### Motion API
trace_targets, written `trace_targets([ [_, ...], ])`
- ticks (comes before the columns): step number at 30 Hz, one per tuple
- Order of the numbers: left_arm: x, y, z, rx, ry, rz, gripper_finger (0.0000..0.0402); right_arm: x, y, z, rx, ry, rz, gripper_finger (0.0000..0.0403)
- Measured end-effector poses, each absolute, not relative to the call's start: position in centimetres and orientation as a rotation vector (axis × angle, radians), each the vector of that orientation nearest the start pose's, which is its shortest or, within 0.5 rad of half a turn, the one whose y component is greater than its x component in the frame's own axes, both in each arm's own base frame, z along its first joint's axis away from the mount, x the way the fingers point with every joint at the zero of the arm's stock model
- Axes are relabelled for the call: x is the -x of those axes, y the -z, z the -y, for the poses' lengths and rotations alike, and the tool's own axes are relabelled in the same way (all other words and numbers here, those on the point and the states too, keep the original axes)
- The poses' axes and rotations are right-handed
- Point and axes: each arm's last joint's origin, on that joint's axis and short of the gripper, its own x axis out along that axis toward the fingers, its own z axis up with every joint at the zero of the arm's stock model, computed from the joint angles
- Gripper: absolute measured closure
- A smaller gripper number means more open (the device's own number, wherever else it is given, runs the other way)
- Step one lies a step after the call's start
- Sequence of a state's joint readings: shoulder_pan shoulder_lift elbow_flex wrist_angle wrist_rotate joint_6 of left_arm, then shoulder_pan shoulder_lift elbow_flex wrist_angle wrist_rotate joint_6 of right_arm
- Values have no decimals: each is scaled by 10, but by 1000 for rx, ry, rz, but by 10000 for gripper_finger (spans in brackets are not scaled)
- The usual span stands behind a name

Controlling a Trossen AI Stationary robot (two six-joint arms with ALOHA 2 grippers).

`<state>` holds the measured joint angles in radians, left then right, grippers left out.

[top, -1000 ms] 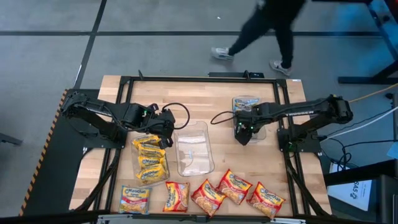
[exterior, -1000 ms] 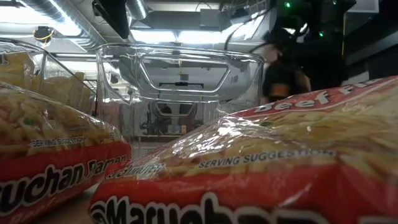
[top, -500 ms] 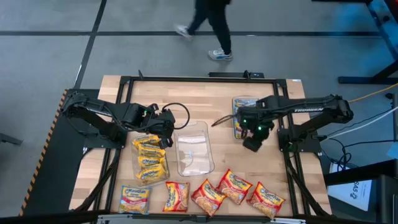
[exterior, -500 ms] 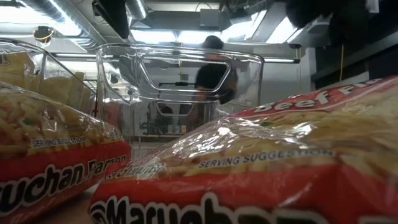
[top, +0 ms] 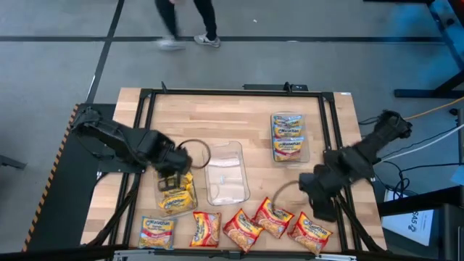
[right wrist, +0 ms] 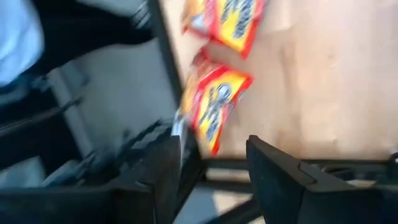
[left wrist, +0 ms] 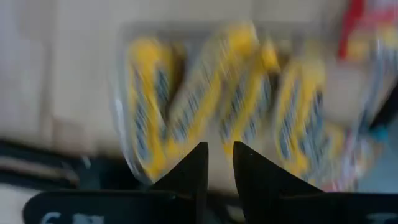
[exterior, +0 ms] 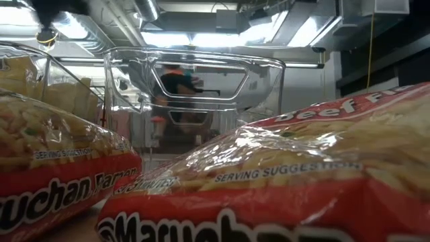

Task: Sort Maruchan noodles
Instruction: Put the blue noodle pack into the right transparent bin

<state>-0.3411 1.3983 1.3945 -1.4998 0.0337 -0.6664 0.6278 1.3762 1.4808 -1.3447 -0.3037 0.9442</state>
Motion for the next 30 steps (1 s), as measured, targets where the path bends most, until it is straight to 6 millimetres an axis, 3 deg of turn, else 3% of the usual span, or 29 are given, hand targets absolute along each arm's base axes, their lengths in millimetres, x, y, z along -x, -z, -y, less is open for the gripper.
trace_targets([
  [7,-180,-336,123,492,-95,-1602,333,-162,-354,-191,-563,193,-1148,224],
  [13,-155,-345,170,663,-49,-1501,333,-158,-348,-226,-587,217,-864,224],
  [19,-147,-340,206,744,-135,-1305,333,-165,-334,-244,-566,213,-849,224],
  [23,-149,-324,222,790,-256,-1358,333,-174,-324,-248,-543,247,-856,224],
  [30,-155,-285,268,740,-221,-1481,333,-183,-308,-255,-513,279,-902,224],
])
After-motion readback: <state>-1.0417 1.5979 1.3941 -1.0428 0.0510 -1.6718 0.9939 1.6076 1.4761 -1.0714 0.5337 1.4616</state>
